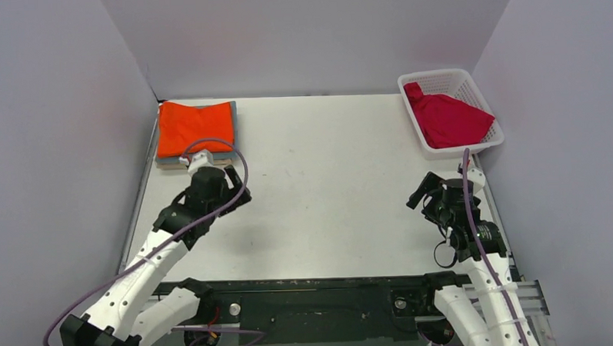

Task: Fold and stack the t-shirts
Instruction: Reset both arms

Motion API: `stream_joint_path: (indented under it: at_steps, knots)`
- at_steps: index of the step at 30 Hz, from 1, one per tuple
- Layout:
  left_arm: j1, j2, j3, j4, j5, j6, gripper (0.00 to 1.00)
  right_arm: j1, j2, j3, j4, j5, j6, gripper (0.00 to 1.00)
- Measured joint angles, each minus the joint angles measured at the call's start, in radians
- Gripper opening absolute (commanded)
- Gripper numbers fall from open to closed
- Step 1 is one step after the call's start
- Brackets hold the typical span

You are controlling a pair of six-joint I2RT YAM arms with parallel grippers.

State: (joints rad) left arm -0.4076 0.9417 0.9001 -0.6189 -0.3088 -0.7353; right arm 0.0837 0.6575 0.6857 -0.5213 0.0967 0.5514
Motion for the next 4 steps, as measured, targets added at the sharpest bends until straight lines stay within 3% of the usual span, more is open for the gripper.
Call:
stream_joint_path:
  at_steps: [4]
  knots:
    - [-0.1, -0.035, -0.153, -0.018, -0.013, -0.067, 0.91, 0.0, -0.042, -0.047, 0.001, -0.002, 0.008, 0.93]
